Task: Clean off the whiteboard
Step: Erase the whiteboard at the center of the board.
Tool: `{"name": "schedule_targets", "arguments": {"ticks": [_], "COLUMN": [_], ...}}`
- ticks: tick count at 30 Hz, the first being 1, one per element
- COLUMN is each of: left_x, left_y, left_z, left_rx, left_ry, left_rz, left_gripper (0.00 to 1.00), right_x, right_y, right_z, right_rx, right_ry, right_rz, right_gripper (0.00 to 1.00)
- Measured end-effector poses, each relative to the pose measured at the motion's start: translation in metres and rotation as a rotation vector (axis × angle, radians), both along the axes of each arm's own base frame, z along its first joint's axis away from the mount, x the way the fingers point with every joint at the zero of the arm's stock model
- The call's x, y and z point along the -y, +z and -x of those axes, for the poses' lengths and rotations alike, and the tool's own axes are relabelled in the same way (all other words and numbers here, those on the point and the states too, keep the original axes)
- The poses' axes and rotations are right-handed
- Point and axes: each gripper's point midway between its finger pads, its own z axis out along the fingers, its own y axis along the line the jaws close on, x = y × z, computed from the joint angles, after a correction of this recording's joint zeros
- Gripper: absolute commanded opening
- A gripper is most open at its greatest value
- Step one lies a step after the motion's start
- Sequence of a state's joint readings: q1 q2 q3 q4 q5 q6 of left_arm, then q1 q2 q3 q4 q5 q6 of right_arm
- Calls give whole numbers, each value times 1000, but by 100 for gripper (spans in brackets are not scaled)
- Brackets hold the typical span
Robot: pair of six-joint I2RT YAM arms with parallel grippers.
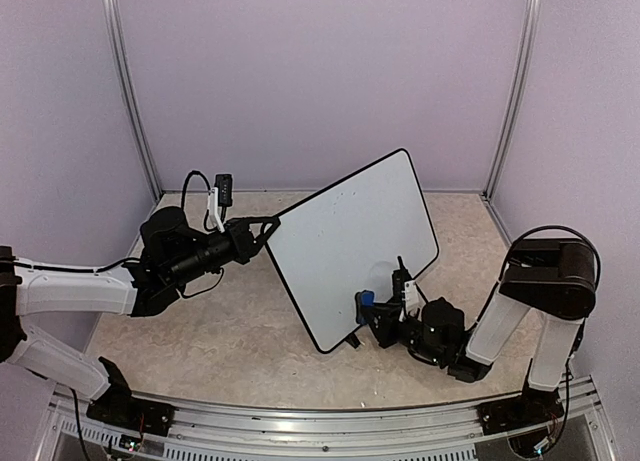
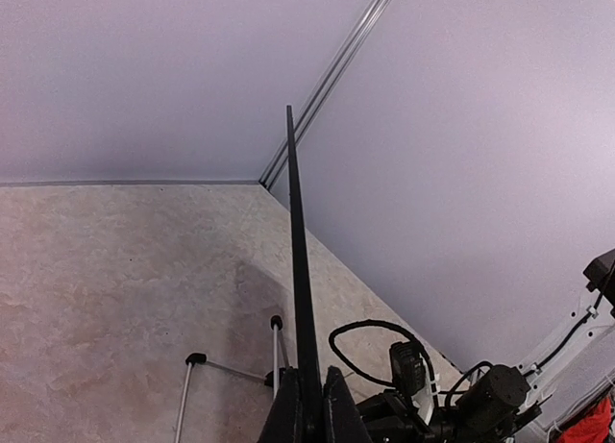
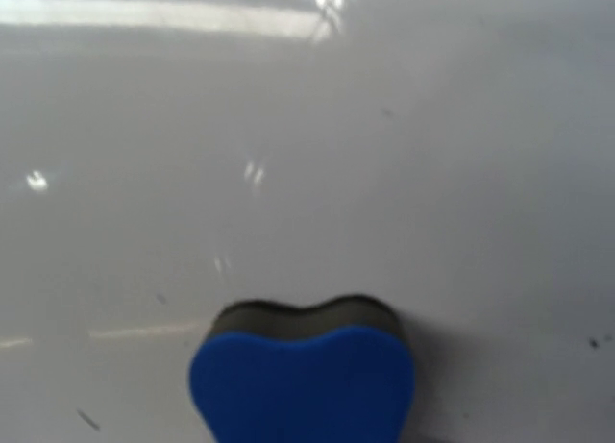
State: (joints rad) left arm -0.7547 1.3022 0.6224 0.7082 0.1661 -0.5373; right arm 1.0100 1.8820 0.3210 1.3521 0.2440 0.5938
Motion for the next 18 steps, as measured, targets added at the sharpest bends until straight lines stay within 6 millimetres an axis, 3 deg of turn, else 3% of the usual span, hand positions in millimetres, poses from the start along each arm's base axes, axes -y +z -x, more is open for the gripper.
{"name": "schedule_targets", "arguments": {"ticks": [9,18], "left_x": [1,0], "left_y": [2,5], "left_z": [3,3], "left_rx": [15,26], "left_ry": [-17,-12], "left_rz": [-6,-4], "left_gripper": [0,0], "right_x": [15,6], "right_y": [-20,-16], "right_z": [6,1], "right_rx": [-43,-4], "right_ry": [-13,11], "right_rz": [90,196], "right_gripper": [21,21]}}
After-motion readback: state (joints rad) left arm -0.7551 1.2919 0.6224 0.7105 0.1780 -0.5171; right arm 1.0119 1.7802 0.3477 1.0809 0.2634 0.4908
